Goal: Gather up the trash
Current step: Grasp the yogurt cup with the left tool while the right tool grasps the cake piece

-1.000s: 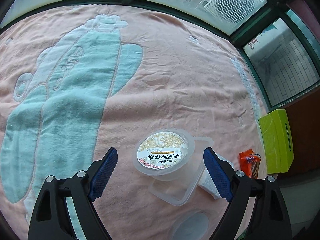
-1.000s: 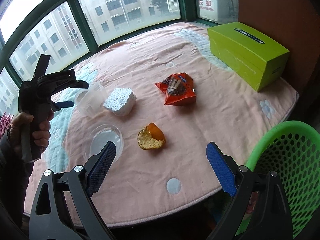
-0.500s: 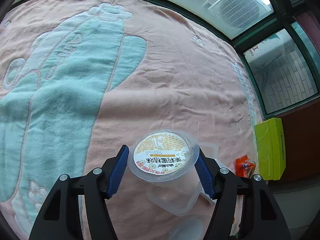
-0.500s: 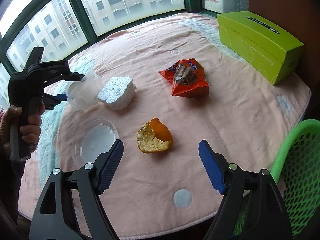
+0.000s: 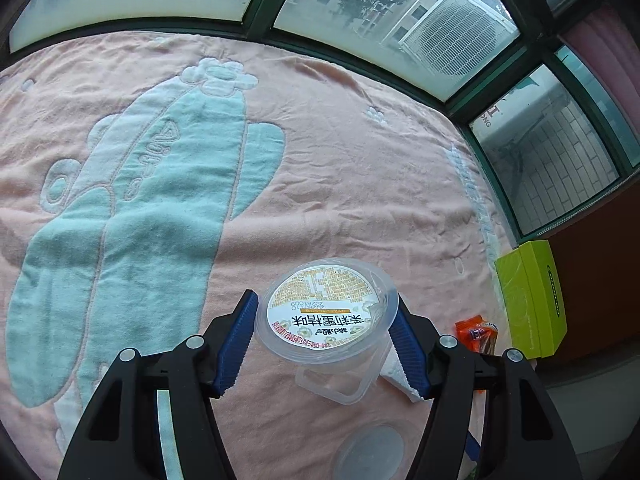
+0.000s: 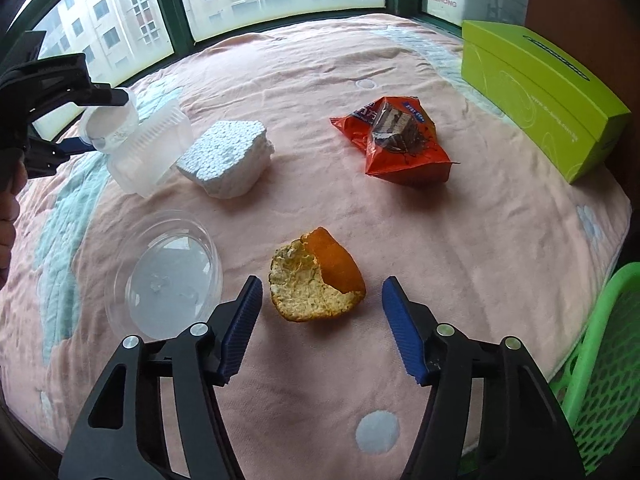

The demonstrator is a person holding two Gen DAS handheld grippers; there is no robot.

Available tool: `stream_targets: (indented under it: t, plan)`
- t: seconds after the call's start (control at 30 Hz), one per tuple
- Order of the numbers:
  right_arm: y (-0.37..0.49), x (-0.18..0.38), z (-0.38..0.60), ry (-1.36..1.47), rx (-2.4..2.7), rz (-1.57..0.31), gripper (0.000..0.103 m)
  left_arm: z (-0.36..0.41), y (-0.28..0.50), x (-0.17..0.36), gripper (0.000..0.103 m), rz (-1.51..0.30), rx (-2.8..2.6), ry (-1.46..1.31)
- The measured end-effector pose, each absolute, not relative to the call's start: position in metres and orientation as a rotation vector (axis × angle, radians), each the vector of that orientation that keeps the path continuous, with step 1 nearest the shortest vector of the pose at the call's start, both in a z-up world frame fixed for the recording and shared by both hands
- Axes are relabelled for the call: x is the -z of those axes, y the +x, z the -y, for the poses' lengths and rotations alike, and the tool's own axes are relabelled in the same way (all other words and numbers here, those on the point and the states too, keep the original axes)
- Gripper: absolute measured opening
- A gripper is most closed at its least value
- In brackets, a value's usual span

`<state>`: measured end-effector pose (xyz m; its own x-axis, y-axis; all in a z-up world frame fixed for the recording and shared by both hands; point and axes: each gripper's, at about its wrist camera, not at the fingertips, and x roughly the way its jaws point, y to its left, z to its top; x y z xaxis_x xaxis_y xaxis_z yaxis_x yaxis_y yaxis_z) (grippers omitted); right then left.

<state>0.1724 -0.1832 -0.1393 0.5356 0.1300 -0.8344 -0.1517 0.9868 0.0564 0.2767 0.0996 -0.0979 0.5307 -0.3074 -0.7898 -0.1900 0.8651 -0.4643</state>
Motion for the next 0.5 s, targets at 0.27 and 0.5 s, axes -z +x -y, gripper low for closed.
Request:
stream_targets:
  t: [0.27, 0.5]
  plan:
    - [0.168, 0.132, 0.185, -0.009, -0.161, -0.971, 0.038, -0.092, 0.252, 0.077, 0.063, -0.981, 0.101, -0.512]
    - [0.153, 0.114, 0.191, 0.028, -0.173, -0.938, 0.034, -0.076, 0.226, 0.059, 0.063, -0.943, 0.144, -0.482]
